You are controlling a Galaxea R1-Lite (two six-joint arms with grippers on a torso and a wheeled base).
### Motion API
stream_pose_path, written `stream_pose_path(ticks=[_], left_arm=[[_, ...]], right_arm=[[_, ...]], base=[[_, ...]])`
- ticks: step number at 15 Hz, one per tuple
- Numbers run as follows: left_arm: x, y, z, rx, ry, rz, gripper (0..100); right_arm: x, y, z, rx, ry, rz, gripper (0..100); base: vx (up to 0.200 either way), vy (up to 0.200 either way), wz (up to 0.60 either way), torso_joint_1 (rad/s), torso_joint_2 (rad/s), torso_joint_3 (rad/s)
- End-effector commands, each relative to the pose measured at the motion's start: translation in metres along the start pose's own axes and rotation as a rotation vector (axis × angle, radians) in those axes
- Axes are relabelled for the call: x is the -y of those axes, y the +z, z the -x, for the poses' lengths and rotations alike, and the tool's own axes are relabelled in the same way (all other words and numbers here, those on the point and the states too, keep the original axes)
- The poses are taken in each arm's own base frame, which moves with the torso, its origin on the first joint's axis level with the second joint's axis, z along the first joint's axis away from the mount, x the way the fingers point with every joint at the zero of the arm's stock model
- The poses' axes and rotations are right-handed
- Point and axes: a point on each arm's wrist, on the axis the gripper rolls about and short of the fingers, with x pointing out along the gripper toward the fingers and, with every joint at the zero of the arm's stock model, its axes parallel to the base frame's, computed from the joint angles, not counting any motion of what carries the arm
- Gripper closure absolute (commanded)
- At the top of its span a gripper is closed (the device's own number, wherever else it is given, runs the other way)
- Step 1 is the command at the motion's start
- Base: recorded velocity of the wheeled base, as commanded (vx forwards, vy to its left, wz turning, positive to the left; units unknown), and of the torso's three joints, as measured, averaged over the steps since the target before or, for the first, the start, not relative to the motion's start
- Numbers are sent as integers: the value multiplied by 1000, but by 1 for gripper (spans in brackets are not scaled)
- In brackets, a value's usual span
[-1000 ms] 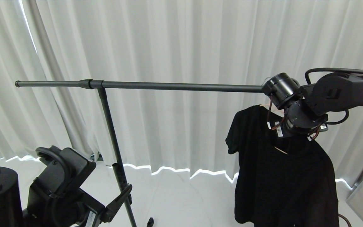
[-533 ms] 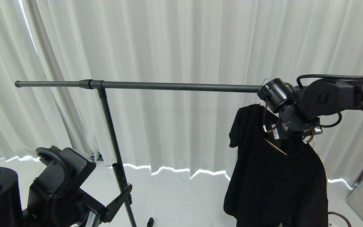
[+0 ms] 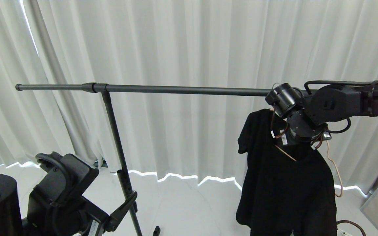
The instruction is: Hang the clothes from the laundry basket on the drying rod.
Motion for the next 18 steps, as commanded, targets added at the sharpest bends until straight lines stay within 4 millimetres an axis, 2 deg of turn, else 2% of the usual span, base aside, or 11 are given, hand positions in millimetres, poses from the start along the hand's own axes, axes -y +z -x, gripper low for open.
stream_pose_path(ticks=[1, 6, 9, 10, 14, 18], left_arm=[[0, -3, 3, 0, 1, 0, 0], [-1, -8, 10, 8, 5, 2, 0], [-1, -8, 9, 8, 5, 2, 0], [-1, -8, 9, 8, 5, 2, 0], [-1, -8, 9, 7, 4, 3, 0], [-1, -7, 8, 8, 5, 4, 0]], right_arm=[[-1, -1, -2, -7, -2, 4, 100], [-8, -4, -13, -27, -12, 20, 100], [-8, -2, -11, -23, -8, 16, 100], [-7, -2, -10, -21, -5, 11, 0], [1, 5, 5, 16, 25, -46, 0], [18, 12, 26, 28, 126, -80, 0]], base=[[0, 0, 0, 0, 0, 0], [0, 0, 0, 0, 0, 0], [0, 0, 0, 0, 0, 0], [0, 0, 0, 0, 0, 0], [0, 0, 0, 0, 0, 0], [0, 0, 0, 0, 0, 0]])
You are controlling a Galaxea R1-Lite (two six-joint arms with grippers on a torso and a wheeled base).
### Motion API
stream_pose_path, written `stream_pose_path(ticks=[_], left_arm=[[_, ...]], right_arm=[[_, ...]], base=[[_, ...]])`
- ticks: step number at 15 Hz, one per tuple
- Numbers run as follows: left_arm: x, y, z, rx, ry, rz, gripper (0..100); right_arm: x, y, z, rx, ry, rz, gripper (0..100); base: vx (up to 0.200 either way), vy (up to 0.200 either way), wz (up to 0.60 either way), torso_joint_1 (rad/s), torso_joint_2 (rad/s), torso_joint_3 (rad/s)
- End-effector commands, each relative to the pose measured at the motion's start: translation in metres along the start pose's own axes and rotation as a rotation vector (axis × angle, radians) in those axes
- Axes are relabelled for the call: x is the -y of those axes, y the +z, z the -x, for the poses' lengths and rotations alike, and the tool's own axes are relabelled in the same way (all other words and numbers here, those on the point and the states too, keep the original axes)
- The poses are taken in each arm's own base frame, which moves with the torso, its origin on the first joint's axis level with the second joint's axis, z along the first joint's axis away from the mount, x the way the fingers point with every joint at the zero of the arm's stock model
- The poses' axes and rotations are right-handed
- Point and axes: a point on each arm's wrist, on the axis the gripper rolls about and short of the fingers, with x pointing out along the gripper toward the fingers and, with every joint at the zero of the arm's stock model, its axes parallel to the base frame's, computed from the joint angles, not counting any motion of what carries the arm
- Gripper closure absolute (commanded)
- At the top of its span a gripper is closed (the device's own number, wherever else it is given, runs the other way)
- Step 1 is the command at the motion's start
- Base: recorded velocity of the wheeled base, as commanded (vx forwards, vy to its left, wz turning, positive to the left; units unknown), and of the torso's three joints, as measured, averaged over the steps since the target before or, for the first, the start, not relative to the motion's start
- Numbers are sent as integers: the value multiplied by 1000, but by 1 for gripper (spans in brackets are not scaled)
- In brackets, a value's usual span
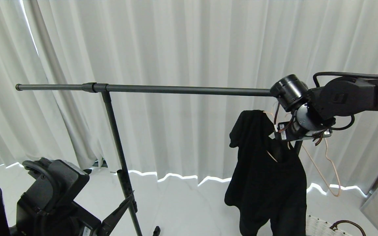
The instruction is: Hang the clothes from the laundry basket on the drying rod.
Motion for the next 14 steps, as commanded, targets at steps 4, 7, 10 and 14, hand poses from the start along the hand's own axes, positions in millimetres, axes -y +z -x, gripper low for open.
stream_pose_path(ticks=[4, 7, 10, 14], left_arm=[[0, 0, 0, -1, 0, -2, 0], [0, 0, -1, -4, -1, -3, 0], [0, -2, -1, -8, -1, -4, 0], [0, -2, 0, -8, 1, -3, 0]], right_arm=[[31, 14, 45, 64, 156, -45, 0], [57, 19, 79, 125, 295, -47, 0], [83, 9, 102, 186, 411, -35, 0], [137, -14, 115, 273, 555, 87, 0]], base=[[0, 0, 0, 0, 0, 0], [0, 0, 0, 0, 0, 0], [0, 0, 0, 0, 0, 0], [0, 0, 0, 0, 0, 0]])
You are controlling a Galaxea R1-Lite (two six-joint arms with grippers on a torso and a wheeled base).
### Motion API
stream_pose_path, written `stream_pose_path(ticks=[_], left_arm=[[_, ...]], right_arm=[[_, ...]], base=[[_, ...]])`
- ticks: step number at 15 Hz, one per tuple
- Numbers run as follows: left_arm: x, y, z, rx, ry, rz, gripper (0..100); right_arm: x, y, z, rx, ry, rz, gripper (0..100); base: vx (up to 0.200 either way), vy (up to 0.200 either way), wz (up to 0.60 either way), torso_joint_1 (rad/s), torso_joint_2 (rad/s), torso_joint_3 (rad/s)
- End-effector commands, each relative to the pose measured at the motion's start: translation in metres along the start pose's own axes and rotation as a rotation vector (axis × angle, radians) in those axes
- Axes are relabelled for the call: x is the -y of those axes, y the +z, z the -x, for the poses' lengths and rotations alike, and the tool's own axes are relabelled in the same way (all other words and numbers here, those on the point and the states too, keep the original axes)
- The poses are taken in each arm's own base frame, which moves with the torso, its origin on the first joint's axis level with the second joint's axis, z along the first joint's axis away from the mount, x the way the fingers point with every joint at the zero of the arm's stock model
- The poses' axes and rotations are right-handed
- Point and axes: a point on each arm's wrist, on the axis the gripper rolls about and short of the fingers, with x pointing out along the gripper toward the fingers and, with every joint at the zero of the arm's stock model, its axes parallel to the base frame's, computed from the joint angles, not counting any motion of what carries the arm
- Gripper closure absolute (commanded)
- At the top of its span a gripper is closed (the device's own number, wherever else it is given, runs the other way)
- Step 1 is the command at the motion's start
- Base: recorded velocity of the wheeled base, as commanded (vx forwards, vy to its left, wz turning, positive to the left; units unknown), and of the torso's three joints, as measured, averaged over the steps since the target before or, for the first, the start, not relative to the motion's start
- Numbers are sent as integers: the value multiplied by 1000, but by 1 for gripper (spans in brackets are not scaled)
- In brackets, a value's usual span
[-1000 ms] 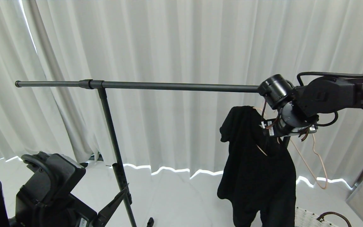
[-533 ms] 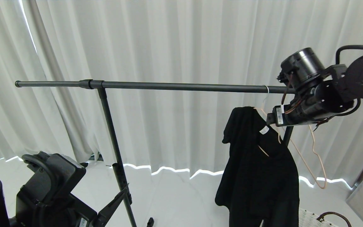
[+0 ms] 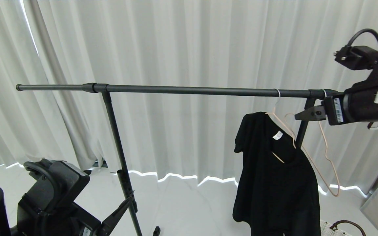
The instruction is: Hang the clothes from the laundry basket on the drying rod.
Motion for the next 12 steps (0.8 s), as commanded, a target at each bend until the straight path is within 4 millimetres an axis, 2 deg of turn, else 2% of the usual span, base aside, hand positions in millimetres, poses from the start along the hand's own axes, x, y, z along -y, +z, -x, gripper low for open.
stream_pose_path(ticks=[1, 2, 3, 5, 7, 11, 12], left_arm=[[0, -1, 0, -3, 0, -1, 0], [0, -2, 0, -7, 2, -1, 0], [-2, -8, 1, -26, 20, 4, 0], [-5, -16, 4, -48, 40, 11, 0], [-4, -27, 10, -63, 46, 10, 0], [2, -75, 29, -184, 118, -16, 0], [0, -79, 33, -209, 152, 12, 0]], right_arm=[[29, -20, 30, 109, -49, 19, 0], [34, -24, 28, 149, -69, 18, 0], [46, -38, 23, 247, -117, 19, 0], [61, -66, 25, 296, -200, 43, 0], [68, -94, 36, 263, -254, 30, 0], [78, -175, 49, 126, -402, -40, 0], [78, -195, 52, 86, -455, -47, 0]], base=[[0, 0, 0, 0, 0, 0], [0, 0, 0, 0, 0, 0], [0, 0, 0, 0, 0, 0], [0, 0, 0, 0, 0, 0], [0, 0, 0, 0, 0, 0], [0, 0, 0, 0, 0, 0], [0, 0, 0, 0, 0, 0]])
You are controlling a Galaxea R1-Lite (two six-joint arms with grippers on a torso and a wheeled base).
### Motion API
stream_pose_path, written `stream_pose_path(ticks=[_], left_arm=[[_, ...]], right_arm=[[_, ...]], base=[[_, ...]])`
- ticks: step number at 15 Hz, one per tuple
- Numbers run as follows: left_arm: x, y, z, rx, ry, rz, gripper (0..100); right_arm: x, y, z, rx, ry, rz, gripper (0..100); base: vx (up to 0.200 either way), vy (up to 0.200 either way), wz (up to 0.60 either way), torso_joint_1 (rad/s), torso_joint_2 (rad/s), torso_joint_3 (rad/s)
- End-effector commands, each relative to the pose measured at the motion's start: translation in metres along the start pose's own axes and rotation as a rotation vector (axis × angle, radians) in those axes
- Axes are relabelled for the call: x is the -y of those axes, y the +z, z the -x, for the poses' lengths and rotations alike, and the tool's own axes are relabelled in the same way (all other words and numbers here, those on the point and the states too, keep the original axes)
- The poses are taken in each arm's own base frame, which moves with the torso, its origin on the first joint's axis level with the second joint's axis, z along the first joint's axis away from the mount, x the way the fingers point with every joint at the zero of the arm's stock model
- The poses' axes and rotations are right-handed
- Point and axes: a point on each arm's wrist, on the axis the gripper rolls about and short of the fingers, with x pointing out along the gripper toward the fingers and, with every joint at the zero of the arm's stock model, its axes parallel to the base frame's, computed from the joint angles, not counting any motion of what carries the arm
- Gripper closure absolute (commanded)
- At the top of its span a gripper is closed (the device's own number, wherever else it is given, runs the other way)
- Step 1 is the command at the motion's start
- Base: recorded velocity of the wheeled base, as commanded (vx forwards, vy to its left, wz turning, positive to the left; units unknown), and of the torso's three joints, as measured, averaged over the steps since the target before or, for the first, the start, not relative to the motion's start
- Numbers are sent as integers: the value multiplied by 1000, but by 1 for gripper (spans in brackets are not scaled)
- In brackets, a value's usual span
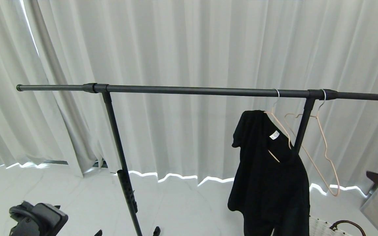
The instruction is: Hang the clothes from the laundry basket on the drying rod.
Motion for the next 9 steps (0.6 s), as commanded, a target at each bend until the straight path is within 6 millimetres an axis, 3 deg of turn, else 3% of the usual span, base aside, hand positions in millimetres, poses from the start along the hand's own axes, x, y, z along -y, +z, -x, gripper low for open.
stream_pose_path(ticks=[1, 4, 5, 7, 9], left_arm=[[-3, -16, 7, -40, 49, 56, 0], [-4, -43, 22, -191, 76, 105, 0], [-5, -54, 34, -160, 59, 96, 0], [-6, -54, 36, -130, 79, 121, 0], [-7, -54, 34, -171, 111, 137, 0]], right_arm=[[7, -50, 21, -55, -136, -14, 0], [3, -92, 28, -139, -210, -4, 0], [1, -110, 34, -146, -211, -3, 0], [-3, -138, 43, -139, -216, -1, 0], [-3, -139, 45, -125, -229, -9, 0]], base=[[0, 0, 0, 0, 0, 0], [0, 0, 0, 0, 0, 0], [0, 0, 0, 0, 0, 0], [0, 0, 0, 0, 0, 0], [0, 0, 0, 0, 0, 0]])
